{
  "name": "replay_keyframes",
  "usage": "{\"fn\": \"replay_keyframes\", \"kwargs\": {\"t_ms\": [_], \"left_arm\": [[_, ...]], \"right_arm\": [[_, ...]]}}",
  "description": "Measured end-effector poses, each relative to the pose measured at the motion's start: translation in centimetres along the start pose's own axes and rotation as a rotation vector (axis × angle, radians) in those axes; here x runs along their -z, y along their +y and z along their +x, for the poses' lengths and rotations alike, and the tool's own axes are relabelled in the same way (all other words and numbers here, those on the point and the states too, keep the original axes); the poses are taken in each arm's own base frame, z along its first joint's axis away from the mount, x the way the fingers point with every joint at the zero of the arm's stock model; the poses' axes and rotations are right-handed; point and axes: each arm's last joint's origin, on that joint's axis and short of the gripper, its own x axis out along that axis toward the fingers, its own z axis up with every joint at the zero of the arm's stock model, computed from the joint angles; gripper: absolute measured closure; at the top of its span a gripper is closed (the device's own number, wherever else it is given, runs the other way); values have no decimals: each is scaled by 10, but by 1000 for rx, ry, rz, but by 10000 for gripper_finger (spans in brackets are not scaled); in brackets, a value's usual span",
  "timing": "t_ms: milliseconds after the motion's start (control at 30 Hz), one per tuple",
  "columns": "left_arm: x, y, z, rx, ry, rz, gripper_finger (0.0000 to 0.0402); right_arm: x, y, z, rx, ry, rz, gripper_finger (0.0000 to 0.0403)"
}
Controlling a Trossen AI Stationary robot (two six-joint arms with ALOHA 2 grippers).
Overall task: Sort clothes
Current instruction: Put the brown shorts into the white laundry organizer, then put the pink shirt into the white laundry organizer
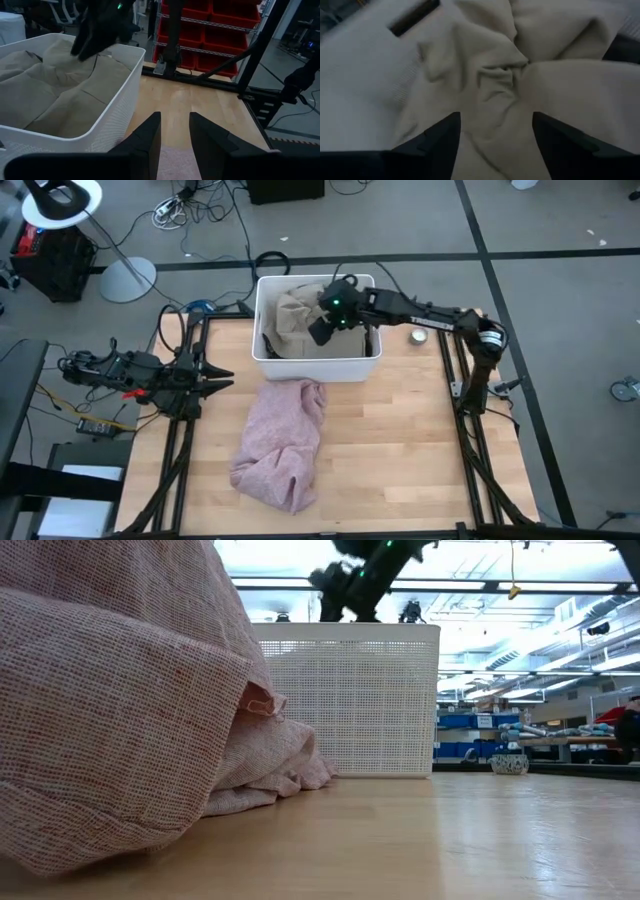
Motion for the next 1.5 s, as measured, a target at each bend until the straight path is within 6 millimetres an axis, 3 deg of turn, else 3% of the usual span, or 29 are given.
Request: {"fn": "replay_keyframes", "kwargs": {"t_ms": [200, 367, 567, 700, 900, 1100, 1267, 1500], "left_arm": [[0, 0, 0, -9, 0, 10, 296], [0, 0, 1, -10, 1, 5, 296], [0, 0, 1, -10, -3, 3, 296], [-3, -1, 1, -5, -25, -7, 296], [-3, -1, 1, -3, -25, -6, 296], [-3, -1, 1, 0, -24, -5, 296], [-3, -1, 1, 4, -23, -4, 296], [-2, -1, 1, 5, -22, -3, 296]], "right_arm": [[-6, 13, -47, -89, -83, 87, 150], [-3, 25, -85, -263, -63, 132, 151], [7, 39, -114, -392, -22, 73, 149], [23, 50, -124, -359, 34, 27, 151], [61, 80, -135, -160, 56, -122, 149], [113, 112, -136, -113, 49, -293, 151], [157, 119, -111, -93, 38, -258, 150], [208, 107, -72, -439, -53, -305, 151]]}}
